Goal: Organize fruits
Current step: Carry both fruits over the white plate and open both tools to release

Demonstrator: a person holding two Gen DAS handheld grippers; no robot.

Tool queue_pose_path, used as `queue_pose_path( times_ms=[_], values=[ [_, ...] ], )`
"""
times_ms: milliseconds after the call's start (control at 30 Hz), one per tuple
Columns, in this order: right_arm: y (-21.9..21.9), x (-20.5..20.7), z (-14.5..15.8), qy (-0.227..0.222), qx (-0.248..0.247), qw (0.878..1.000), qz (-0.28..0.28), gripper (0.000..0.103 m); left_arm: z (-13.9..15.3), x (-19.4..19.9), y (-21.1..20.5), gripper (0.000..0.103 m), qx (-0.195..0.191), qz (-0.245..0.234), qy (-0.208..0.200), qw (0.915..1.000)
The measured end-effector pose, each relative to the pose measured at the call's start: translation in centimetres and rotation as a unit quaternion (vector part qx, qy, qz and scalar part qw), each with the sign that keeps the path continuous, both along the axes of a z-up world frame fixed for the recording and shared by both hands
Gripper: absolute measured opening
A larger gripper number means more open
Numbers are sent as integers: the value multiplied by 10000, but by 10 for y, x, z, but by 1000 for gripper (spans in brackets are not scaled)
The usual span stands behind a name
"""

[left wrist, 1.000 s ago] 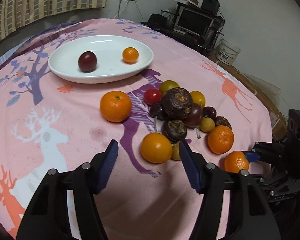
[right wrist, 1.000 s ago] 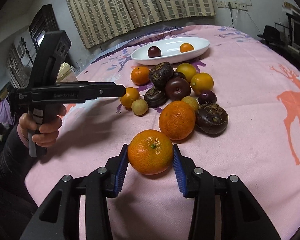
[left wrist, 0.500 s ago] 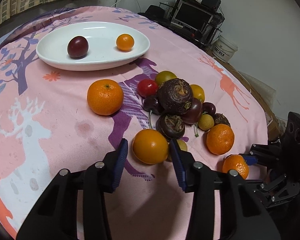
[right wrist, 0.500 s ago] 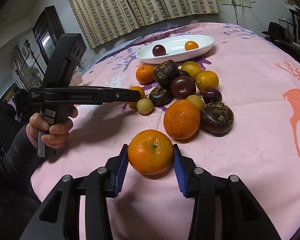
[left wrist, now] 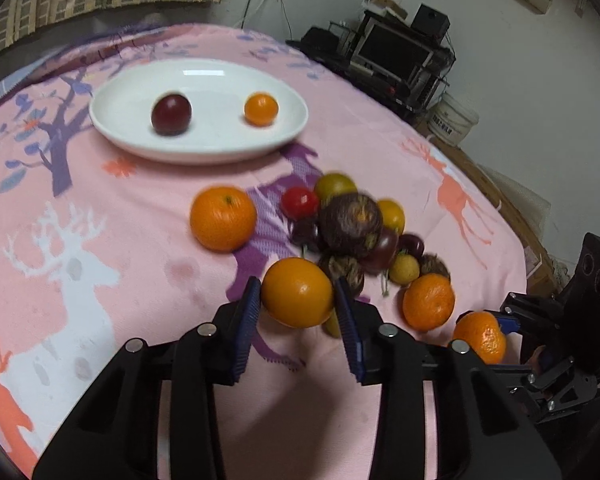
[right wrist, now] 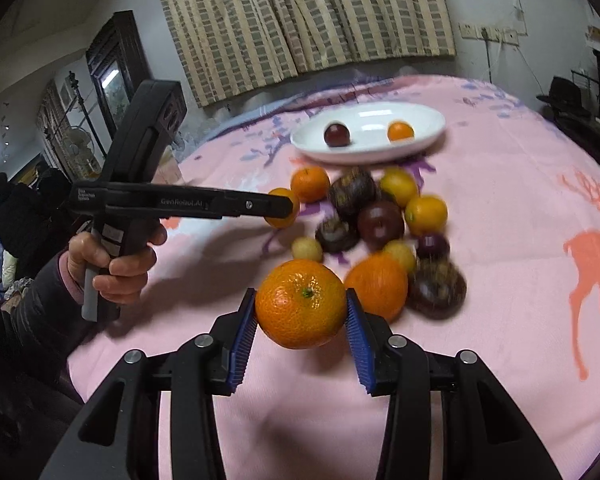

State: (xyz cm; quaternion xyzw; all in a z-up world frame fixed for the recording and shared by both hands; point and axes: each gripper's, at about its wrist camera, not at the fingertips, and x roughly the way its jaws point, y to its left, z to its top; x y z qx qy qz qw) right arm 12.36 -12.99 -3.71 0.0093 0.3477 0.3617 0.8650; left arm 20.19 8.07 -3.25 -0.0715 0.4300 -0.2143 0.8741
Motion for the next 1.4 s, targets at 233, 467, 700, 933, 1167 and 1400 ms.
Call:
queue_pose_path(
  times_ms=[233, 467, 700, 933, 1167, 1400],
  values=[
    [26, 66, 52, -734, -153, 9971, -98, 43, 49, 42, 30, 38, 18, 652, -642, 9958],
    [82, 176, 49, -309, -759, 9963, -276, 44, 50, 125, 65, 37, 61, 1629, -558, 9850],
    [117, 239, 14, 458, -1492, 9872, -325, 44, 20, 182, 84, 37, 288, 1981, -25, 9798],
    [129, 246, -1, 607, -1764, 9823, -143, 46, 0, 194, 83, 40, 369, 1957, 340, 9794],
    [83, 191, 41, 44, -1301, 9909, -329, 59, 42, 140, 73, 93, 764, 2051, -233, 9755],
    [45, 109, 35, -296, -938, 9936, -553, 62, 45, 64, 62, 98, 723, 2073, -380, 9749]
  ],
)
